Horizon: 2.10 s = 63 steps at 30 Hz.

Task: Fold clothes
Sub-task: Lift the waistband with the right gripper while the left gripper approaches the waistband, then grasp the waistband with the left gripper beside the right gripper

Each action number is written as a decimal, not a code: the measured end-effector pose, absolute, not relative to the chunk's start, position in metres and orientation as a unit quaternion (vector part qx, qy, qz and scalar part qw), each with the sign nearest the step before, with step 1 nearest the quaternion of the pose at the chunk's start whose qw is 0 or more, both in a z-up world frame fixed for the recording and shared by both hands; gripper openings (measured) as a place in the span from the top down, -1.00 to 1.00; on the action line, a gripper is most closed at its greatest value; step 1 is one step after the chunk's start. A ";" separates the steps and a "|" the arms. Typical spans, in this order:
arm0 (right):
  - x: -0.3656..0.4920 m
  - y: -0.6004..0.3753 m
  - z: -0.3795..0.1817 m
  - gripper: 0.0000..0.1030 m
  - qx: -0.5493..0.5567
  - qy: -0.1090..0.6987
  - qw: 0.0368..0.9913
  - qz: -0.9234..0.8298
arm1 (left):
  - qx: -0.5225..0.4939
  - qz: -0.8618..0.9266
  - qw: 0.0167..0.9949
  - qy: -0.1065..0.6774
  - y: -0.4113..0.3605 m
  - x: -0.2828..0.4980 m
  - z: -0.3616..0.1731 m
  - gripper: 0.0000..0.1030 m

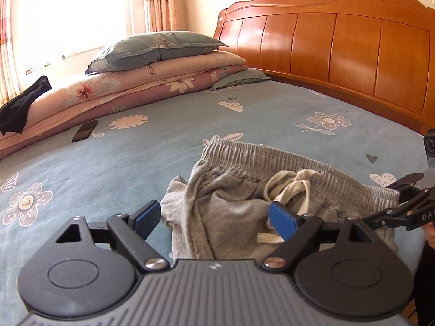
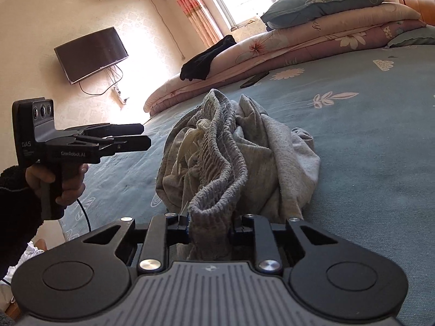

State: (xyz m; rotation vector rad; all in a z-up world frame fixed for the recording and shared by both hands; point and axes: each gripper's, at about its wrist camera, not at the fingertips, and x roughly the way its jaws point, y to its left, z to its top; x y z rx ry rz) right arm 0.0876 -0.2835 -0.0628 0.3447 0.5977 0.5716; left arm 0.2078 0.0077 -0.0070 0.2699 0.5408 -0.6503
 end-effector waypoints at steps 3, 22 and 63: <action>0.093 -0.285 -0.061 0.49 0.153 0.296 0.898 0.288 | 0.142 -0.350 0.887 0.265 0.008 0.237 -0.008 -0.69; 0.149 -0.293 -0.016 0.30 0.166 0.498 0.815 0.245 | 0.090 -0.529 0.695 0.478 -0.025 0.359 -0.017 -0.53; 0.219 -0.193 0.078 0.67 -0.100 0.487 0.750 0.436 | 0.407 -0.699 0.446 0.382 -0.092 0.318 0.022 -0.56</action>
